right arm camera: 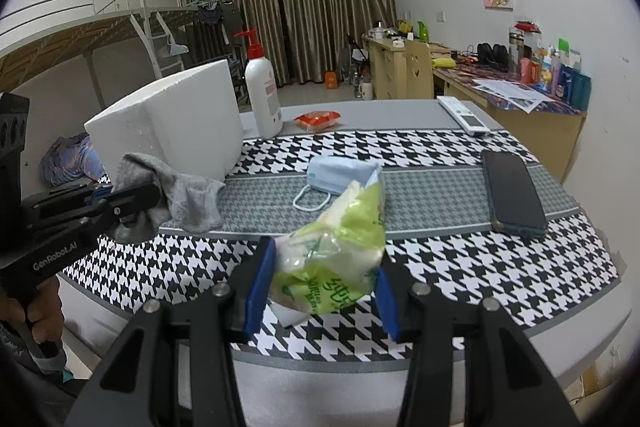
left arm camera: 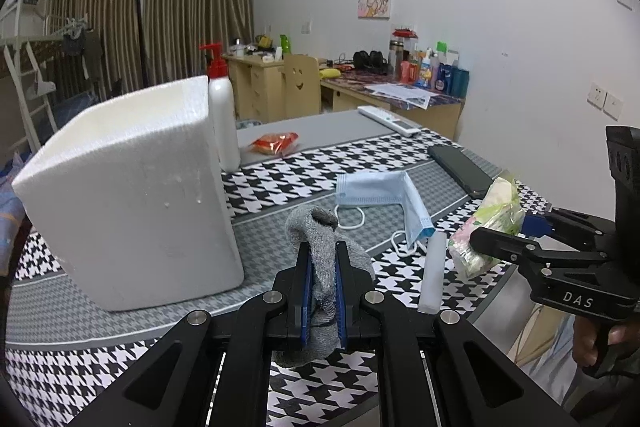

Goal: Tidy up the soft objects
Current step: 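Lift and carry the sock and wet-wipe pack over the white foam box with both grippers, then open the left gripper to drop the grey sock into the foam box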

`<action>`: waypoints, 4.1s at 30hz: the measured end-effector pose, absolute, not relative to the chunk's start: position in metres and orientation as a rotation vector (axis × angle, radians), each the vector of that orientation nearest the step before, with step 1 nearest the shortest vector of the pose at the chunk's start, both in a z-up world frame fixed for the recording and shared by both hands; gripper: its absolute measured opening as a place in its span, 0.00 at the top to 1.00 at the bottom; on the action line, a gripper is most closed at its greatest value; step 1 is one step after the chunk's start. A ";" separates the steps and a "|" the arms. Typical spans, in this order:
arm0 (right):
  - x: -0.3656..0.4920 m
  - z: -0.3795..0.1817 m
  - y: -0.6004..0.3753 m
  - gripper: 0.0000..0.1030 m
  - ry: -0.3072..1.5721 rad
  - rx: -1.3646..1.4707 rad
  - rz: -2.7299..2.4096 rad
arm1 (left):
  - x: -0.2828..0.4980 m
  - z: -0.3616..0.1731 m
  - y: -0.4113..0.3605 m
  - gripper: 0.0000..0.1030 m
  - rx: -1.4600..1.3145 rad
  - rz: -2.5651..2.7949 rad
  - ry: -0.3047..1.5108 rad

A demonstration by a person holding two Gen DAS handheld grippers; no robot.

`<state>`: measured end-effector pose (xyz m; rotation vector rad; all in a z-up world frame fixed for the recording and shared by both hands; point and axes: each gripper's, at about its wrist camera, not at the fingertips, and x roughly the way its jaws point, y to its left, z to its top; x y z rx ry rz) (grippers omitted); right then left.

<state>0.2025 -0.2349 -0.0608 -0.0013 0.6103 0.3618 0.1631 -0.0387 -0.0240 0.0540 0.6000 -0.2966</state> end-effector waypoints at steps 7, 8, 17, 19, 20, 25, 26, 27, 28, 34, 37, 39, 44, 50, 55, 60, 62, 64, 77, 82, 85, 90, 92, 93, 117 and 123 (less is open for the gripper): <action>0.206 -0.050 -0.230 0.50 0.583 -0.006 0.371 | 0.162 -0.013 -0.032 0.90 0.057 -0.289 0.570; 0.206 -0.049 -0.230 0.50 0.579 -0.005 0.373 | 0.162 -0.011 -0.032 0.90 0.056 -0.288 0.567; 0.208 -0.032 -0.225 0.50 0.526 -0.004 0.384 | 0.166 0.006 -0.028 0.90 0.059 -0.284 0.518; 0.209 -0.029 -0.225 0.50 0.520 -0.004 0.386 | 0.166 0.009 -0.028 0.90 0.060 -0.287 0.509; 0.210 -0.028 -0.225 0.50 0.517 -0.003 0.388 | 0.167 0.011 -0.028 0.90 0.058 -0.287 0.505; 0.211 -0.022 -0.223 0.50 0.499 -0.008 0.396 | 0.169 0.018 -0.025 0.90 0.053 -0.285 0.489; 0.212 -0.020 -0.222 0.50 0.495 -0.012 0.398 | 0.170 0.020 -0.026 0.90 0.054 -0.287 0.485; 0.212 -0.019 -0.221 0.50 0.490 -0.015 0.398 | 0.170 0.021 -0.026 0.90 0.053 -0.287 0.481; 0.212 -0.018 -0.220 0.50 0.485 -0.018 0.398 | 0.170 0.023 -0.025 0.90 0.052 -0.287 0.476; 0.214 -0.008 -0.218 0.50 0.456 -0.022 0.408 | 0.171 0.032 -0.020 0.90 0.048 -0.279 0.449; 0.216 -0.004 -0.218 0.50 0.442 -0.018 0.411 | 0.171 0.036 -0.018 0.90 0.051 -0.274 0.435; 0.216 -0.001 -0.217 0.50 0.433 -0.015 0.416 | 0.170 0.038 -0.018 0.90 0.051 -0.272 0.424; 0.219 0.005 -0.215 0.50 0.416 -0.014 0.425 | 0.171 0.045 -0.014 0.90 0.047 -0.270 0.400; 0.224 0.011 -0.210 0.50 0.402 -0.017 0.440 | 0.175 0.051 -0.009 0.90 0.044 -0.258 0.384; 0.229 0.014 -0.207 0.50 0.396 -0.013 0.454 | 0.180 0.055 -0.005 0.90 0.047 -0.247 0.377; 0.236 0.016 -0.204 0.50 0.395 -0.006 0.471 | 0.183 0.059 -0.001 0.90 0.042 -0.244 0.368; 0.238 0.016 -0.201 0.50 0.394 -0.005 0.477 | 0.184 0.062 0.001 0.90 0.038 -0.239 0.366; 0.239 0.018 -0.199 0.50 0.392 -0.006 0.483 | 0.185 0.064 0.003 0.90 0.042 -0.232 0.359; 0.251 0.031 -0.178 0.50 0.375 -0.018 0.546 | 0.192 0.078 0.026 0.90 0.016 -0.172 0.336; 0.255 0.034 -0.170 0.50 0.379 -0.026 0.571 | 0.194 0.082 0.033 0.90 0.011 -0.137 0.331; 0.260 0.035 -0.163 0.50 0.385 -0.028 0.591 | 0.197 0.082 0.040 0.90 0.003 -0.114 0.337; 0.266 0.038 -0.150 0.50 0.387 -0.044 0.623 | 0.199 0.084 0.052 0.90 -0.004 -0.083 0.333; 0.269 0.040 -0.147 0.50 0.387 -0.050 0.633 | 0.201 0.084 0.056 0.90 -0.005 -0.066 0.333; 0.270 0.041 -0.145 0.50 0.387 -0.052 0.638 | 0.202 0.084 0.058 0.90 -0.006 -0.057 0.335; 0.282 0.046 -0.097 0.50 0.428 -0.099 0.692 | 0.231 0.070 0.090 0.88 -0.035 -0.016 0.413; 0.284 0.046 -0.093 0.50 0.432 -0.103 0.676 | 0.233 0.066 0.103 0.38 -0.062 0.016 0.414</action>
